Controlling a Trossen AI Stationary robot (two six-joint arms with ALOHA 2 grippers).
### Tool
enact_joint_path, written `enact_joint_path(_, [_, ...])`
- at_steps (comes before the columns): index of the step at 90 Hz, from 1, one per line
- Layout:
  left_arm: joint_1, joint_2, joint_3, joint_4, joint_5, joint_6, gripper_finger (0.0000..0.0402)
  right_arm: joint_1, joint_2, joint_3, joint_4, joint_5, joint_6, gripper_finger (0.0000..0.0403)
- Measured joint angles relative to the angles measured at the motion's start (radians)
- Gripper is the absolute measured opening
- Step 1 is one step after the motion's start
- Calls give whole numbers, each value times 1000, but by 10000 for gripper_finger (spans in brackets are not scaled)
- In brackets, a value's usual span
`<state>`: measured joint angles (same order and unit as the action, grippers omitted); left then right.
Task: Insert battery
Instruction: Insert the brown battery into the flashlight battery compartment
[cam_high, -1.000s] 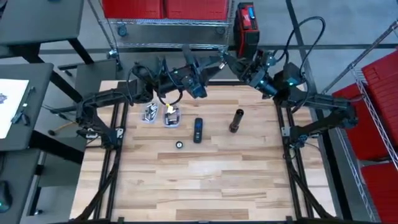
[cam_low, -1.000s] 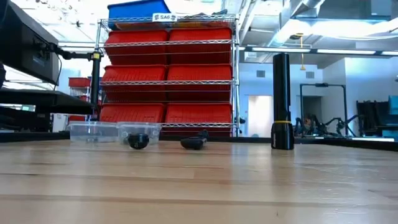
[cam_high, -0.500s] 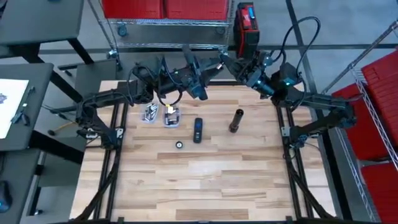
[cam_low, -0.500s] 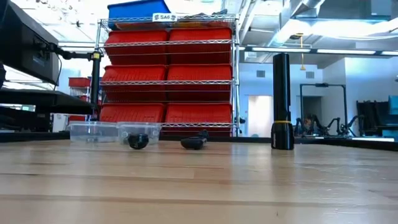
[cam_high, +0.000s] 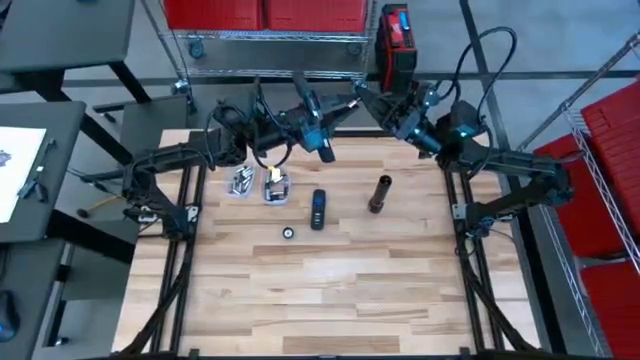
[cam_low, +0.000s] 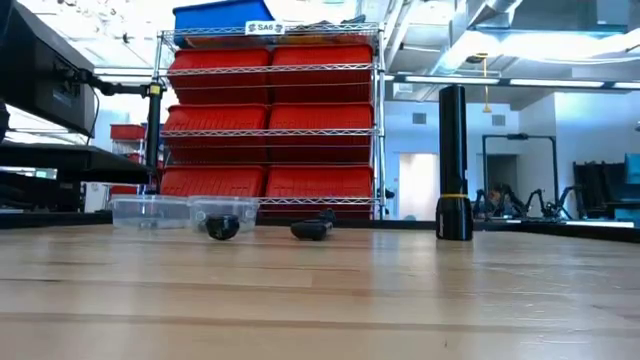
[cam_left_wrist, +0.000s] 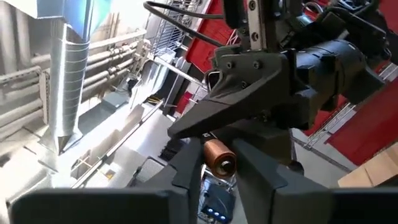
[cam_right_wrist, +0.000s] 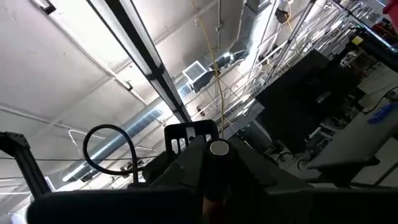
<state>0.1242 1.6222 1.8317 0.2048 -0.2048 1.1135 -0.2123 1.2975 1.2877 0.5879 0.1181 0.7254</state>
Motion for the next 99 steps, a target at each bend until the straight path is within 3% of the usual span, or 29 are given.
enact_joint_path(28, [0,0,0,-4,9,-29,28,0,-4,0,-8,-13,-53,122])
enact_joint_path(55, [0,0,0,-7,-21,-144,27,0,-132,0,-103,-17,-413,152])
enact_joint_path(64, [0,-4,0,-21,-35,-190,27,0,-231,0,-273,-8,-589,176])
enact_joint_path(77, [13,-7,0,-65,-50,-281,27,0,-387,0,-660,100,-747,225])
enact_joint_path(87, [27,-6,0,-153,-53,-397,27,0,-496,0,-996,151,-708,250])
enact_joint_path(99, [49,-2,0,-304,-53,-531,27,4,-575,0,-1409,150,-520,255])
